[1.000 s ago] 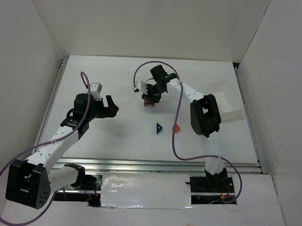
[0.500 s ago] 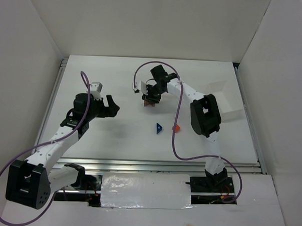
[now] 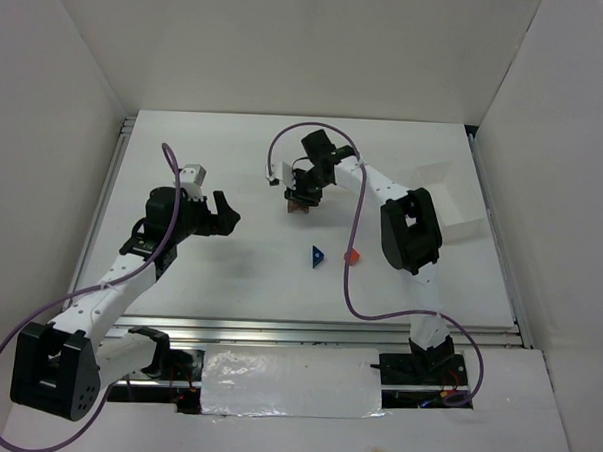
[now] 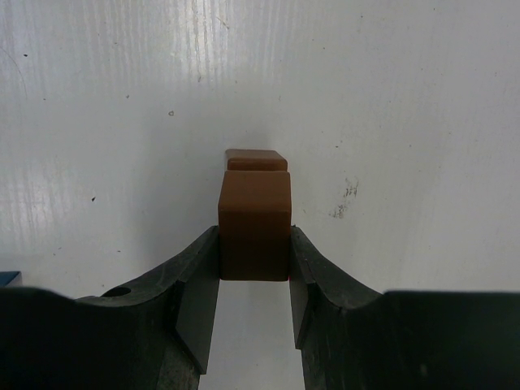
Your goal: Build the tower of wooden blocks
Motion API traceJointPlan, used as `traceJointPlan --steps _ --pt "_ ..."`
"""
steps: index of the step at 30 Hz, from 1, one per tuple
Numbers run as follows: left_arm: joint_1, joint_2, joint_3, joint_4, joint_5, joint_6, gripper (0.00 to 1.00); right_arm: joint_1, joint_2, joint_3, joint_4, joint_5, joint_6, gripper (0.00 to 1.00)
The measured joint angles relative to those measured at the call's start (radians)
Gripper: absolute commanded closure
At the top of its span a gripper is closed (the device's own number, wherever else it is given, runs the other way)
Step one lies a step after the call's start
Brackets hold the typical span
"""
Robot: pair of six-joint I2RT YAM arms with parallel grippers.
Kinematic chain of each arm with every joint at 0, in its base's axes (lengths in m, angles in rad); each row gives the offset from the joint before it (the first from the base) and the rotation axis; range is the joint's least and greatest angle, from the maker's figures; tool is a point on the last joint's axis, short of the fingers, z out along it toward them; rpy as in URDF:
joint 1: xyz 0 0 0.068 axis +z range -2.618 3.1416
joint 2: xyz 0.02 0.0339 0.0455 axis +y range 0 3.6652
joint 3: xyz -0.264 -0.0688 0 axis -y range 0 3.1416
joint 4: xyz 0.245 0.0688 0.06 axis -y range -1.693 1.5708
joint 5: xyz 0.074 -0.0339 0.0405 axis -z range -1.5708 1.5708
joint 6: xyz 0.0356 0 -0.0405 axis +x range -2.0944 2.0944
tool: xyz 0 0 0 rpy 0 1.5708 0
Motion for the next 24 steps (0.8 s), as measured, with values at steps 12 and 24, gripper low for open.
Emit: traceJointPlan --steps 12,24 --pt "0.000 0.000 0.000 0.000 0.021 0.002 0.01 -0.004 0.000 0.000 0.000 -0.005 -0.007 0.91" --pt "0.000 0.000 0.000 0.002 0.032 0.002 0.01 -0.004 0.000 0.000 0.000 -0.007 -0.023 0.91"
